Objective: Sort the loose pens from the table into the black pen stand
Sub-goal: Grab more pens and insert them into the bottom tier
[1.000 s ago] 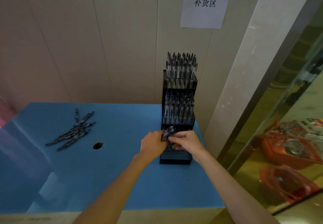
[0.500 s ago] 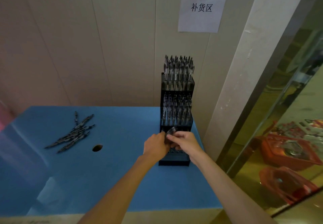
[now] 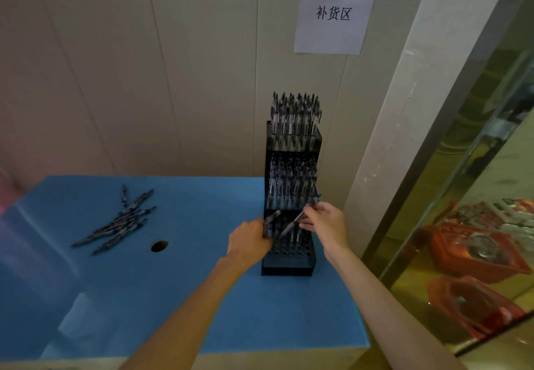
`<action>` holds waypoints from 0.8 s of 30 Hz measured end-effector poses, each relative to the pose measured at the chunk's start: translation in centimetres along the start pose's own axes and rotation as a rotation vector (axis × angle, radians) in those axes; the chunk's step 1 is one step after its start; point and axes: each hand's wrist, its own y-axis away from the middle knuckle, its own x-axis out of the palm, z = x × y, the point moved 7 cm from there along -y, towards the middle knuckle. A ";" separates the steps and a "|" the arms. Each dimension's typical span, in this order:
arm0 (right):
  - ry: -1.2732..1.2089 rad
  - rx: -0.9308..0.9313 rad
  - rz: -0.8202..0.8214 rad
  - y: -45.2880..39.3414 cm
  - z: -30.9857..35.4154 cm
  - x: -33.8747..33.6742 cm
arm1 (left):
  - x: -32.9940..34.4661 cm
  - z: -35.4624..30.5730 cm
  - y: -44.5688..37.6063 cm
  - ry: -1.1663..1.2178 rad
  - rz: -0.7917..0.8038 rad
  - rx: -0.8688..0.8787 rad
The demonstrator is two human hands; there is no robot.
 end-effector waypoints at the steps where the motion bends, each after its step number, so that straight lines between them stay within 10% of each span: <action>1: 0.052 -0.043 -0.009 -0.2 0.2 -0.4 | -0.1 0.3 0.0 0.000 -0.001 -0.004; 7: 0.512 -0.308 -0.074 -1.4 0.5 -2.2 | -1.1 1.0 -0.2 -0.021 -0.052 -0.013; 24: 0.753 -0.331 -0.020 -2.8 -3.1 -1.8 | -1.3 2.7 -0.6 -0.071 -0.058 -0.009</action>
